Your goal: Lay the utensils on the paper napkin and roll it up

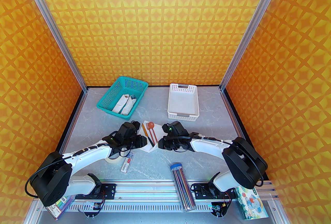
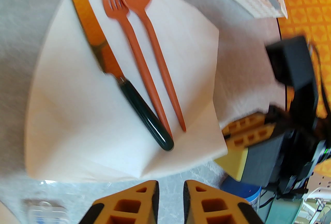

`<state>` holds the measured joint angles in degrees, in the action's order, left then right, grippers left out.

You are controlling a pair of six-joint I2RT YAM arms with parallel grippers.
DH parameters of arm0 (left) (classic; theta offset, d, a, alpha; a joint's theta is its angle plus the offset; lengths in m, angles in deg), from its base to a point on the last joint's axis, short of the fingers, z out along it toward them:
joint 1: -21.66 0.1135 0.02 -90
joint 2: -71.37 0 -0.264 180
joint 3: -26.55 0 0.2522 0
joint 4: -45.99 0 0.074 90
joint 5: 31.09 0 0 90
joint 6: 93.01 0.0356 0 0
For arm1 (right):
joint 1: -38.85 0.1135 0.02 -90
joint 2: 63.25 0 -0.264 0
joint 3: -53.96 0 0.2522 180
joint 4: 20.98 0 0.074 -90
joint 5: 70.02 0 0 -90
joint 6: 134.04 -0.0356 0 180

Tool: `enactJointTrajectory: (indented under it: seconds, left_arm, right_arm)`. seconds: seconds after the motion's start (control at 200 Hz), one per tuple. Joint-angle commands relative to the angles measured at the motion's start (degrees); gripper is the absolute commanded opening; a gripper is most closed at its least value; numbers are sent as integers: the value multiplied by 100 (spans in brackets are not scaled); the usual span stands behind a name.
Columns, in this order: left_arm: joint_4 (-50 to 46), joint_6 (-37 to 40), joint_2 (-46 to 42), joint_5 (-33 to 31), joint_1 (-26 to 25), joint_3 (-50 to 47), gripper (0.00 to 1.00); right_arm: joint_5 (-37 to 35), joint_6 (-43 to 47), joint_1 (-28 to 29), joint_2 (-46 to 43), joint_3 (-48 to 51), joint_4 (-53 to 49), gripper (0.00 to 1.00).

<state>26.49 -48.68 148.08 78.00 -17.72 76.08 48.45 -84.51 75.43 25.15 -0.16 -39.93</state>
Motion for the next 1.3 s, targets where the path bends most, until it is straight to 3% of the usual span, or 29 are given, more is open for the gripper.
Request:
enactJointTrajectory:
  seconds: [0.0,0.445,1.295]
  left_arm:
    - [461,-219,172,94,-172,-61,24]
    - [1088,-452,986,174,-404,161,15]
    - [1040,-335,1909,-178,-277,851,14]
  right_arm:
    - [-124,74,9,157,-159,132,18]
    - [-481,48,7,537,-331,371,11]
    - [-526,68,7,472,-394,263,11]
